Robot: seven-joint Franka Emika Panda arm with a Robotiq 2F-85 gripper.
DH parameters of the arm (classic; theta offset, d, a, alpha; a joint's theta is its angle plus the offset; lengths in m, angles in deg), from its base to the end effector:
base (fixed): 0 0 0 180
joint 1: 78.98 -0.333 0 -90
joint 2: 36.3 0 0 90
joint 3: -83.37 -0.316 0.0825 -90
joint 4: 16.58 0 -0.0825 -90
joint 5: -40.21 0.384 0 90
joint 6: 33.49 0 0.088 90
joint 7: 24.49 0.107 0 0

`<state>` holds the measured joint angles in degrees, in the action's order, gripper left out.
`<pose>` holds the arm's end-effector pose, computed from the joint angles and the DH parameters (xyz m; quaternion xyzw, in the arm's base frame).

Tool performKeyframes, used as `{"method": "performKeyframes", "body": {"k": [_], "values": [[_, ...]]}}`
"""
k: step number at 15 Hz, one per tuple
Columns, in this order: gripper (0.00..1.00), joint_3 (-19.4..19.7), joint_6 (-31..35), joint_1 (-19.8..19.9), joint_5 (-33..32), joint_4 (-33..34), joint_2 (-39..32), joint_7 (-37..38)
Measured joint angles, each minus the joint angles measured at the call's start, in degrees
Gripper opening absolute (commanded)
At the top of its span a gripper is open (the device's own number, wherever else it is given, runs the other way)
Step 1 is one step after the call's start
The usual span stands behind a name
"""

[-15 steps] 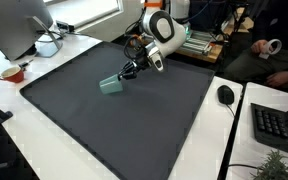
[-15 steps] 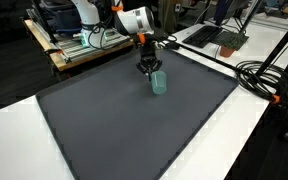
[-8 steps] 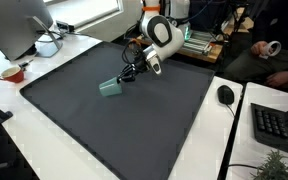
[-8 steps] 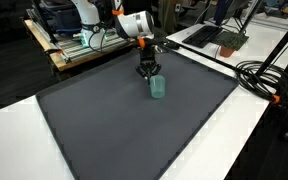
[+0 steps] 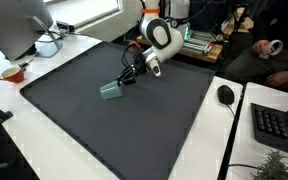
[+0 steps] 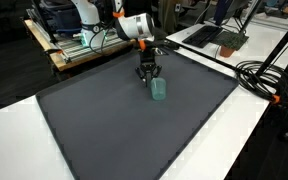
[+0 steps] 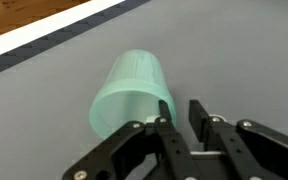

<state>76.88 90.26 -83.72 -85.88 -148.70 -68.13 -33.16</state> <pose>0.4777 0.0682 0.0907 0.3165 0.7860 -0.1265 0.5157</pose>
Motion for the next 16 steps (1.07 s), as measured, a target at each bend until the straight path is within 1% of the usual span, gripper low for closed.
{"method": "performKeyframes", "body": {"k": [3,4,6,8,9,11,12,14,16], "values": [[0.79,-0.04,1.87,0.00,0.12,0.23,-0.09,-0.74],[0.88,-0.17,3.21,-0.01,0.13,0.24,0.01,-1.08],[0.99,-0.70,5.60,-0.12,0.17,0.12,0.56,-1.64],[1.00,-1.40,7.66,-0.43,1.82,-0.63,1.85,-2.68],[1.00,-1.79,8.10,-0.73,4.06,-1.55,2.87,-3.63],[1.00,-2.83,8.55,-1.55,8.70,-4.68,5.83,-5.38],[1.00,-3.50,9.04,-1.90,9.37,-6.72,7.79,-5.21],[1.00,-5.11,11.36,-2.35,7.41,-11.38,12.84,-1.93],[1.00,-6.86,12.53,-3.06,2.59,-16.40,18.65,3.38]]}}
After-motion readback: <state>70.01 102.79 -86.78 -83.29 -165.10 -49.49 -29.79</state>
